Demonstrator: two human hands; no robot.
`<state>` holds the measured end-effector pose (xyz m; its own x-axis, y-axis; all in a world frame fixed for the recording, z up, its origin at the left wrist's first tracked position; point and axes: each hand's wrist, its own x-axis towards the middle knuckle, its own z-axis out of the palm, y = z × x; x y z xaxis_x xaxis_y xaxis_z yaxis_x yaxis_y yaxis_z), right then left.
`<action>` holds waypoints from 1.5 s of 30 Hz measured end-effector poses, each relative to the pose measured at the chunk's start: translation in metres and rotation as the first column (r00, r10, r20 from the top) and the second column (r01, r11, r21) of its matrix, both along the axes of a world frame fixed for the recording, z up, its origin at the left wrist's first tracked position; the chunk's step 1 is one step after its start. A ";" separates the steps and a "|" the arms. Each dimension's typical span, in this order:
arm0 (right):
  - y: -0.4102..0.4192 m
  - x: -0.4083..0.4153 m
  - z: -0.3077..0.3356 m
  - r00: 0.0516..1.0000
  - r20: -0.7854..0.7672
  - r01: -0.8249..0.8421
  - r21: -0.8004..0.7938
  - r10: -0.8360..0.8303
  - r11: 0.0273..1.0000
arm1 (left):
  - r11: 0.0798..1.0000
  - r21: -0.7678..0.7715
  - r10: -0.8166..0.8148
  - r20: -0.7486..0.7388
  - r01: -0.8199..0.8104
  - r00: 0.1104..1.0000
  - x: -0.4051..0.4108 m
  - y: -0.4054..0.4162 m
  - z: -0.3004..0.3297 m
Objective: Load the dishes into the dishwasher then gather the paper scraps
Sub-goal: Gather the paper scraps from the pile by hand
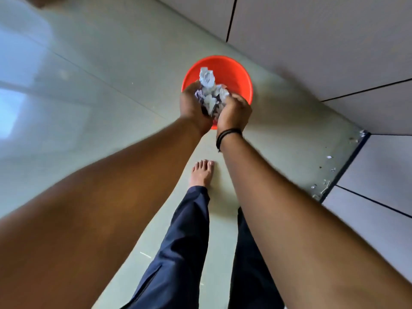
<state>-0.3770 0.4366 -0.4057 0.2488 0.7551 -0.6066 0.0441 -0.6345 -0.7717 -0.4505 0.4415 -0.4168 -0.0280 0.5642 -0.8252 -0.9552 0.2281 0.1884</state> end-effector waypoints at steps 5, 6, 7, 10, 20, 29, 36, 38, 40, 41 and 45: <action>0.029 0.013 -0.045 0.991 -0.115 0.034 -0.253 -0.065 0.967 | 0.628 -0.667 -0.773 -0.477 0.400 0.419 0.043 -0.062 -0.124; 0.034 0.018 -0.050 0.992 -0.113 0.020 -0.269 -0.052 0.963 | 0.561 -0.678 -0.827 -0.483 0.475 0.288 0.054 -0.085 -0.166; 0.037 0.022 -0.052 0.995 -0.088 0.025 -0.280 -0.052 0.960 | 0.547 -0.716 -0.831 -0.528 0.434 0.176 0.069 -0.120 -0.216; 0.040 0.036 -0.038 0.992 -0.056 0.090 -0.295 -0.112 0.951 | 0.538 -0.704 -0.843 -0.461 0.463 0.278 0.074 -0.199 -0.295; 0.006 0.121 0.167 0.925 -0.288 0.164 -0.287 -0.248 0.944 | 0.880 -0.296 -0.451 -0.271 0.372 0.851 0.070 -0.050 0.106; -0.053 0.275 0.382 0.913 -0.233 0.345 0.002 -0.335 0.939 | 0.714 -0.089 -0.692 -0.247 0.695 0.679 0.240 -0.051 0.366; -0.073 0.422 0.468 0.904 0.019 0.391 0.373 -0.428 0.841 | 0.392 0.109 -0.809 -0.432 0.913 0.399 0.413 -0.023 0.470; -0.072 0.462 0.483 0.879 0.067 0.393 0.456 -0.471 0.799 | 0.286 0.145 -0.804 -0.501 0.947 0.320 0.456 -0.013 0.484; -0.076 0.505 0.496 0.831 0.135 0.402 0.526 -0.540 0.750 | 0.180 0.155 -0.792 -0.563 0.971 0.236 0.500 -0.004 0.498; -0.081 0.526 0.499 0.785 0.194 0.411 0.547 -0.588 0.729 | 0.131 0.152 -0.785 -0.588 0.980 0.197 0.521 0.000 0.502; -0.119 0.584 0.488 0.432 0.605 0.398 0.538 -0.669 0.743 | 0.019 0.095 -0.748 -0.659 0.995 0.077 0.571 0.003 0.505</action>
<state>0.2068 0.3177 0.0827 0.8989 0.3898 0.2001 0.3910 -0.5074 -0.7679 0.1207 0.4443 0.0878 0.6072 0.5794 -0.5437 0.1423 0.5939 0.7918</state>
